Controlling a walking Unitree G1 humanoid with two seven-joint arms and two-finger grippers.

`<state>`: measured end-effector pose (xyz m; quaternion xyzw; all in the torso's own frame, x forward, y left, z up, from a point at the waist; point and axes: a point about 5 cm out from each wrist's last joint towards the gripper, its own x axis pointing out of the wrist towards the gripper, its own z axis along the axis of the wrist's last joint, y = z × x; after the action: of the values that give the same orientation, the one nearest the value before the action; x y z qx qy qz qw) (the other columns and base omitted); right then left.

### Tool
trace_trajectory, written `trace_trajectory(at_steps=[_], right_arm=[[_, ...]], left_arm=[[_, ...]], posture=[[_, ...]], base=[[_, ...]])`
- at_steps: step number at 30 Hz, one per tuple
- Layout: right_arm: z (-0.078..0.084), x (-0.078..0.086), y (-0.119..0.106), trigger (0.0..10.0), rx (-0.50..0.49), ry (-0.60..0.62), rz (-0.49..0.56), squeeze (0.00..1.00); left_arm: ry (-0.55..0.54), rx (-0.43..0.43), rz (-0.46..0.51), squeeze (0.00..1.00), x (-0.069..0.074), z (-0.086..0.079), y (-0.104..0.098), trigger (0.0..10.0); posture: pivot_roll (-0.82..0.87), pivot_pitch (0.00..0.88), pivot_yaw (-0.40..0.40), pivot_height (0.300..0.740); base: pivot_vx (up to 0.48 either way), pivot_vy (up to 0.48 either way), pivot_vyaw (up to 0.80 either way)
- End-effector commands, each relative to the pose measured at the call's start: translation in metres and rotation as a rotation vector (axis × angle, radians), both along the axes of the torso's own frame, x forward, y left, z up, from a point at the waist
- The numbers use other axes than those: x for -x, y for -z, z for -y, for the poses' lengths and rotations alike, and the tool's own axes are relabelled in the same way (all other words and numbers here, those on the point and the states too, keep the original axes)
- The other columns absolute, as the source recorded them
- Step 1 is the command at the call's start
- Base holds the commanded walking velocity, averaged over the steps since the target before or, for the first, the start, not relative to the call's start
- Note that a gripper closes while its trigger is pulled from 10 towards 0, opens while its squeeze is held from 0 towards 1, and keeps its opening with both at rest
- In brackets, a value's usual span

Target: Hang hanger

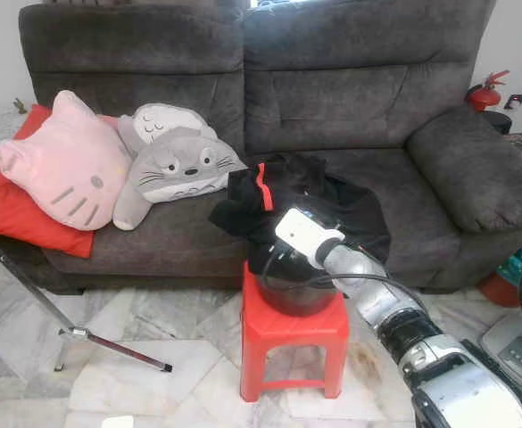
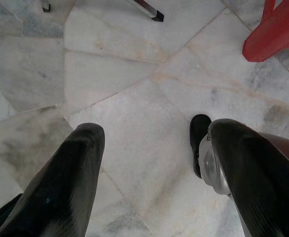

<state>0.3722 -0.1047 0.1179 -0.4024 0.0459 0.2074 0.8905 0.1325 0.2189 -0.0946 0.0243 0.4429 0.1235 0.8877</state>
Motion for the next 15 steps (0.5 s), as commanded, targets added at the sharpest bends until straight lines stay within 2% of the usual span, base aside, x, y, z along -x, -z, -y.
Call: trace_trajectory(at_steps=[1,15], right_arm=[[0.0003,-0.0024,-0.0023,10.0,0.001,0.012,-0.002,0.0],[0.007,-0.0039,0.0003,10.0,0.006,0.052,-0.011,0.0]], left_arm=[[-0.005,0.002,-0.02,0.0,0.0043,-0.0009,0.0017,10.0],[-0.003,0.0,-0.022,0.0,0.0045,-0.0012,0.0017,10.0]], posture=[[-0.07,0.0,0.062,0.74],[-0.07,0.0,0.063,0.74]], base=[[0.0,0.0,0.0],[0.0,0.0,0.0]])
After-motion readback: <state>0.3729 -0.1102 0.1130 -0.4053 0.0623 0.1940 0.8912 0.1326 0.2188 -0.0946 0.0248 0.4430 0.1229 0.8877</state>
